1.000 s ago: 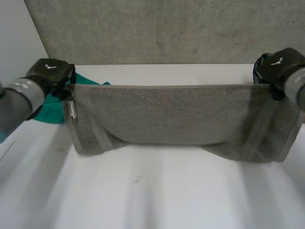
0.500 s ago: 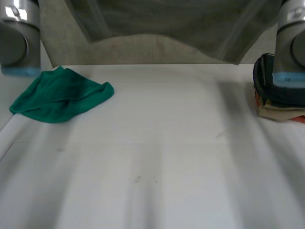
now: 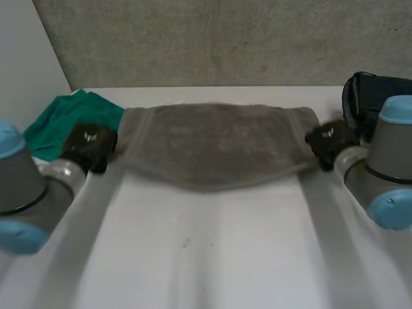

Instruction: Fold the laundry.

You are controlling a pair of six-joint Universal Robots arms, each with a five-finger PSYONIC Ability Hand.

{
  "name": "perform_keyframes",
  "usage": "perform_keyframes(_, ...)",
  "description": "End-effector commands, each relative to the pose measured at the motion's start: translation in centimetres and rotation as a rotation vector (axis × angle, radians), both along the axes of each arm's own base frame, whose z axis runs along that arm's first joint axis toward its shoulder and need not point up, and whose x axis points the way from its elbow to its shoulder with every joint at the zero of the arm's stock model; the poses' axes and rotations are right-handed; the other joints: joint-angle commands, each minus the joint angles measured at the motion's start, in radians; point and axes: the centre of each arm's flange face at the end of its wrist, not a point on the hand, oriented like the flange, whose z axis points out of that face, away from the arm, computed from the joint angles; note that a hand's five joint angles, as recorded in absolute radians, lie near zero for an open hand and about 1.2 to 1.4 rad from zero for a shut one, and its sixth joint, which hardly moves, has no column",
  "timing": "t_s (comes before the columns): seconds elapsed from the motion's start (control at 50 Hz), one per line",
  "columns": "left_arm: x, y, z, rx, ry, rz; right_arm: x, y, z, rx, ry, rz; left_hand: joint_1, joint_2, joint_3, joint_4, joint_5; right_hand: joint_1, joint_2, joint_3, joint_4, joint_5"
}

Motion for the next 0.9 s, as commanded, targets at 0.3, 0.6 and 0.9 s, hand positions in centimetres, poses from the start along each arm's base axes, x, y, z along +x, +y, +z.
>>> perform_keyframes(0.3,1.4,6.7,1.4,0.156,-0.349,-0.138,-3.3,6.6,0.9,0.078,0.305,0.018,0.259,0.196,0.202,0.195,0.225,0.259,0.212,0.202,0.194,0.206)
perform_keyframes(0.6,-4.4,-7.1,0.0,-0.101,-0.174,0.002,-0.3,-4.4,-0.6,-0.289,0.17,-0.043,0.259,0.196,0.202,0.195,0.225,0.259,0.212,0.202,0.194,0.206)
perform_keyframes(0.9,-9.0,-8.2,-1.9,-0.173,-0.124,-0.072,2.4,-5.7,-3.9,-0.268,0.075,-0.024,-0.944,-1.008,-1.002,-1.009,-0.979,-0.963,-1.009,-1.02,-1.028,-1.016)
